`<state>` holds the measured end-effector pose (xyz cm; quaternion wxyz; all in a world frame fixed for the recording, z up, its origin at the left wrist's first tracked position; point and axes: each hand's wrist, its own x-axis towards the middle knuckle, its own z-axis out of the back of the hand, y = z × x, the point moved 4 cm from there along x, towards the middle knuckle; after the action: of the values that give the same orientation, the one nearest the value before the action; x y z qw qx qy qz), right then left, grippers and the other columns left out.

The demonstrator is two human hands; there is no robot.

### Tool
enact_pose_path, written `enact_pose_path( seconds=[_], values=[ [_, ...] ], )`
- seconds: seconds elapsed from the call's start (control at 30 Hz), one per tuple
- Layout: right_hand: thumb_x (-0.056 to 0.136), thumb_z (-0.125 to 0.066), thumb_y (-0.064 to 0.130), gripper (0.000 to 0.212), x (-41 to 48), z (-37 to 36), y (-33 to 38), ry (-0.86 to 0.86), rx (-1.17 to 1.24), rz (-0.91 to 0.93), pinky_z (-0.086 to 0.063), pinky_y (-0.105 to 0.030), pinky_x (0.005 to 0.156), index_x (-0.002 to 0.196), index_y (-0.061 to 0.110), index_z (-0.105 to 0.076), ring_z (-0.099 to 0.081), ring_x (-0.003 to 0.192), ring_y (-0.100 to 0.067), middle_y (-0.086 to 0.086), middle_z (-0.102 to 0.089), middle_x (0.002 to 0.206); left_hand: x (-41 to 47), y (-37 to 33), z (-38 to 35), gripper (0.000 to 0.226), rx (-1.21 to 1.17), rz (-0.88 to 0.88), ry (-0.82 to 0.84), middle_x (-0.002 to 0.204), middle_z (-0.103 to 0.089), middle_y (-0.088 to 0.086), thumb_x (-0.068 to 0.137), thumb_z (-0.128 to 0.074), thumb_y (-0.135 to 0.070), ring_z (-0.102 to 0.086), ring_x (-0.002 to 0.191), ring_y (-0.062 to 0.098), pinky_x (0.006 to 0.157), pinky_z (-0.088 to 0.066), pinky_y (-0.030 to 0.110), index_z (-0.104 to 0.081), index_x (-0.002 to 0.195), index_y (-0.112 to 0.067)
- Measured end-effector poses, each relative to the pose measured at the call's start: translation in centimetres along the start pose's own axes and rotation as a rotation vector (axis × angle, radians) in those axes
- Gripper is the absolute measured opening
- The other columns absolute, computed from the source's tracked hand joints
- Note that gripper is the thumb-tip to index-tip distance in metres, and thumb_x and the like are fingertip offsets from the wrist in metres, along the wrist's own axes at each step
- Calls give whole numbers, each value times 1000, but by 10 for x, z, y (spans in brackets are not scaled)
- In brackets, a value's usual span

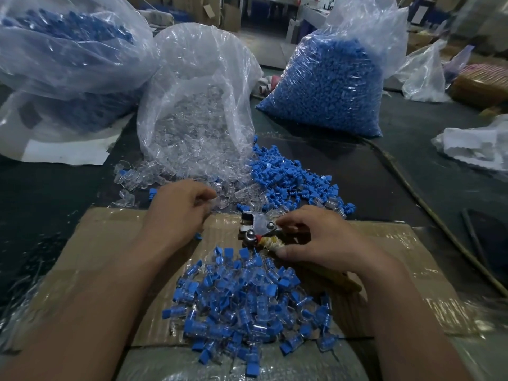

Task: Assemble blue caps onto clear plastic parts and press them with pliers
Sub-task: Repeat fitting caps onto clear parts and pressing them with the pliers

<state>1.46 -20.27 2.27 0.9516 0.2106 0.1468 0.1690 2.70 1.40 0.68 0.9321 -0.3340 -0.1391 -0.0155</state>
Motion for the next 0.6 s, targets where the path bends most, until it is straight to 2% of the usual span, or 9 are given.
enact_pose_path(
  seconds=[0.17, 0.23, 0.37, 0.5, 0.6],
  values=[
    [84, -59, 39, 30, 2, 7, -4, -106, 88, -6, -34, -15, 69, 113, 29, -58, -45, 86, 5, 24, -48, 90, -1, -5, -1, 29, 4, -43, 32, 111, -66, 5, 85, -62, -6, -55, 93, 11, 86, -36, 23, -66, 111, -15],
    [87, -59, 32, 22, 3, 11, -6, -211, 126, -20, -33, -12, 67, 108, 27, -62, -46, 83, 7, 23, -51, 87, -2, -7, -2, 30, 31, -71, 67, 115, -63, 4, 86, -62, -13, -51, 99, 12, 88, -33, 24, -64, 115, -17],
    [88, -60, 23, 10, 5, 19, -17, -442, 141, -80, -32, -8, 61, 96, 25, -65, -48, 73, 9, 27, -50, 77, -3, -9, -10, 35, 182, -128, 201, 126, -53, -2, 88, -59, -24, -41, 120, 16, 102, -30, 31, -58, 123, -22],
    [89, -59, 22, 10, 9, 20, -28, -516, 162, -138, -38, -12, 61, 82, 28, -62, -51, 73, 4, 21, -55, 74, -4, -10, -8, 29, 194, -135, 175, 114, -58, -4, 86, -61, -24, -44, 107, 11, 96, -33, 29, -63, 115, -20],
    [89, -58, 22, 9, 15, 20, -32, -519, 133, -172, -41, -19, 66, 86, 27, -64, -51, 71, 3, 15, -59, 81, -5, -10, -8, 28, 172, -120, 157, 110, -57, -4, 85, -62, -23, -38, 98, 6, 92, -32, 27, -63, 113, -20]
  ],
)
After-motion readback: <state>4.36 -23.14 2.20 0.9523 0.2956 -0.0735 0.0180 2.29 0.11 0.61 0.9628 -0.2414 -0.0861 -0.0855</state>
